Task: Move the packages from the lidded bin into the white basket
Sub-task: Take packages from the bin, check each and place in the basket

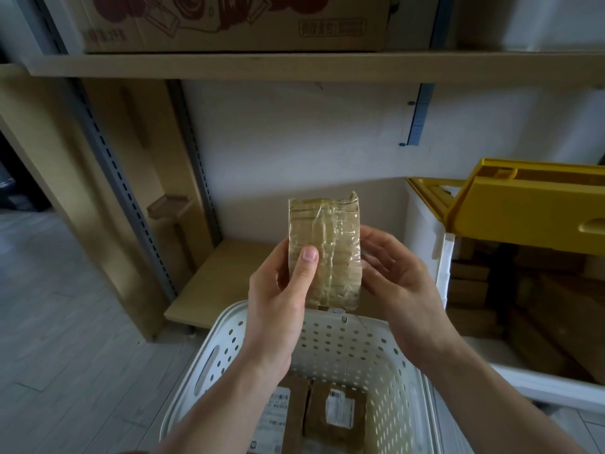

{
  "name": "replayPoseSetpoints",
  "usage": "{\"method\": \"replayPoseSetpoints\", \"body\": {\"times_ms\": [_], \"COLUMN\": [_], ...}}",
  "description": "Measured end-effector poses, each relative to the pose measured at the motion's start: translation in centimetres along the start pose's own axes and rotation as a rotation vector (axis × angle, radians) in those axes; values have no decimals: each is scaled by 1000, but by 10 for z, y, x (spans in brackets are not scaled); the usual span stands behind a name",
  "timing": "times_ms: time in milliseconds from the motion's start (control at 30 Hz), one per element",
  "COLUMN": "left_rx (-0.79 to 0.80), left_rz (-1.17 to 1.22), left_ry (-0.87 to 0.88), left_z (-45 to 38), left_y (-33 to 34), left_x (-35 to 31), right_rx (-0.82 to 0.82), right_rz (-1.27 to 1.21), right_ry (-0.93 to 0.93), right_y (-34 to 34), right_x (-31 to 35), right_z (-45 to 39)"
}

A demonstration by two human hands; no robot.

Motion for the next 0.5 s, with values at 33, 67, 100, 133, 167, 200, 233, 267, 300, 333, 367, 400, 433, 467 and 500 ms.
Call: {"method": "replayPoseSetpoints", "body": {"times_ms": [33, 67, 100, 133, 167, 200, 233, 267, 300, 333, 367, 400, 433, 467, 500], "left_rx": [7, 13, 21, 29, 37, 50, 64, 81, 98, 114, 129, 143, 154, 164, 171], "left_rz": [15, 34, 59, 91, 125, 155, 173, 176, 172, 168, 165, 164, 158, 146, 133], "left_ry": [-9, -21, -34, -47, -52, -44, -27, -7, 11, 22, 28, 31, 41, 55, 72], "left_z": [0, 1, 2, 3, 3, 2, 1, -1, -3, -4, -5, -6, -7, -8, -8], "left_y": [0, 1, 3, 4, 5, 6, 5, 5, 5, 5, 5, 5, 5, 5, 5], "left_x": [0, 1, 1, 1, 1, -1, -3, -5, -7, -9, -11, -13, -14, -15, -17], "right_rx": [-17, -48, -86, -123, -145, -136, -94, -30, 29, 66, 75, 66, 50, 36, 26], "right_rz": [57, 110, 141, 139, 102, 45, -11, -50, -64, -60, -46, -30, -19, -18, -24], "right_ry": [-9, -18, -13, 16, 62, 121, 187, 243, 280, 294, 289, 274, 255, 234, 209], "right_y": [-1, -3, -6, -9, -12, -13, -11, -8, -4, -1, -1, -2, -4, -7, -9], "right_x": [0, -1, -2, -3, -6, -9, -12, -14, -15, -15, -14, -13, -10, -7, -4], "right_z": [-1, -2, -2, -3, -4, -5, -5, -4, -4, -3, -3, -3, -3, -3, -2]}}
Point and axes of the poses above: each hand's wrist, its own z-axis away from the middle knuckle, its own y-axis out of the palm, x = y × z, the point moved 5 cm from there along -z, towards the middle knuckle, and after that the axes turned 13 degrees about y, right-handed, at the moved point
